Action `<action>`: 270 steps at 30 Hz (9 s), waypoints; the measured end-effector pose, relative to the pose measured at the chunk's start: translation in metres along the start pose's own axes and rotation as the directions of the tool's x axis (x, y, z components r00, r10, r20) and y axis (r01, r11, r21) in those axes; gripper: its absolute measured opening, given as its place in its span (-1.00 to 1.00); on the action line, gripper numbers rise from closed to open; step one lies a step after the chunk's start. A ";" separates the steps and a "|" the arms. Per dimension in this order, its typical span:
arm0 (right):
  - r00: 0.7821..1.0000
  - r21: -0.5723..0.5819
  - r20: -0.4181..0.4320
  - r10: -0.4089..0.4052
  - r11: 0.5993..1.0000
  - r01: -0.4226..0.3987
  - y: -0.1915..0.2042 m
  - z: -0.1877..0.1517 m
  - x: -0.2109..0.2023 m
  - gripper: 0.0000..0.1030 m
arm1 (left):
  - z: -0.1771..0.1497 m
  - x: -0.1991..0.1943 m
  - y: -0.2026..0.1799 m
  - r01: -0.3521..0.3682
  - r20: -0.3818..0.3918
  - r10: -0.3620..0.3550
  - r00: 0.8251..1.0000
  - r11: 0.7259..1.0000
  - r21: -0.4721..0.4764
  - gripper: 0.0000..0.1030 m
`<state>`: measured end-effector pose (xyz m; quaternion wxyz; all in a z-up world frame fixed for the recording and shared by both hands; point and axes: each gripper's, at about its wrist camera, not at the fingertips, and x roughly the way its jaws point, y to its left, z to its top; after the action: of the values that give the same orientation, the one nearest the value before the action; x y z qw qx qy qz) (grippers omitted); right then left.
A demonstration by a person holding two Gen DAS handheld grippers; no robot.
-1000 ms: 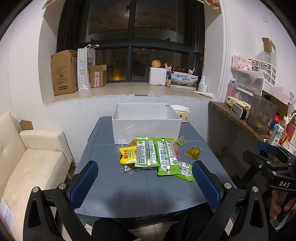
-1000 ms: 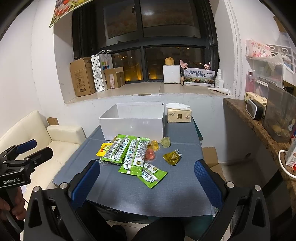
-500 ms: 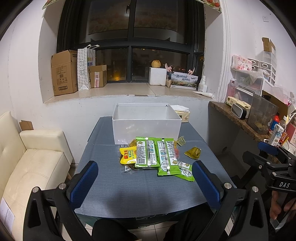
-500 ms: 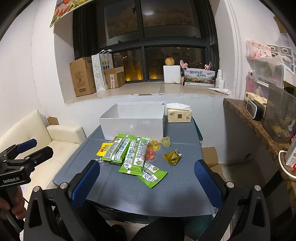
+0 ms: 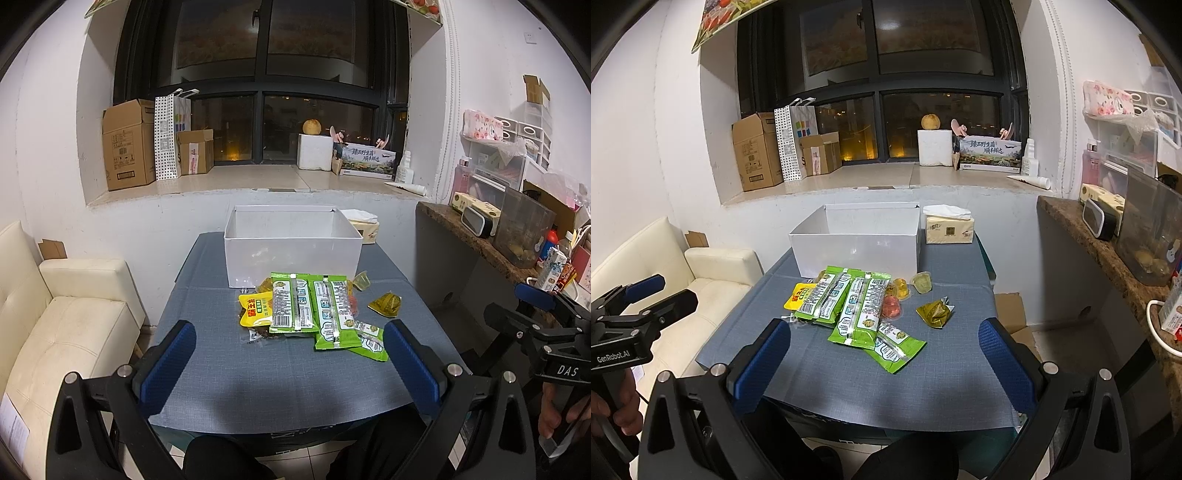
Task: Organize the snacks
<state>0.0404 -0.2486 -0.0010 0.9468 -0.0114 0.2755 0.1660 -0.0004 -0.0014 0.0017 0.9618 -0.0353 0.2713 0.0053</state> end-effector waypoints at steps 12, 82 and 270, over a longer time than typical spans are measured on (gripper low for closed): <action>1.000 0.000 -0.004 0.000 1.000 0.000 0.000 -0.001 0.000 1.00 | 0.000 0.001 0.001 -0.001 -0.001 0.001 1.000 1.000 0.000 1.00; 0.974 0.066 -0.213 0.075 0.996 -0.062 -0.079 -0.019 0.215 -0.26 | -0.003 0.287 -0.001 -0.024 -0.322 0.050 0.945 0.996 0.084 1.00; 0.980 0.153 -0.197 0.024 0.988 0.007 -0.053 -0.045 0.163 0.27 | 0.005 0.314 0.025 -0.081 -0.299 0.089 0.950 0.996 0.039 -0.91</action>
<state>0.1636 -0.2533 -0.1288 0.9121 0.0460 0.3803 0.1464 0.2691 0.0213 -0.1600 0.9088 -0.0115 0.4154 0.0377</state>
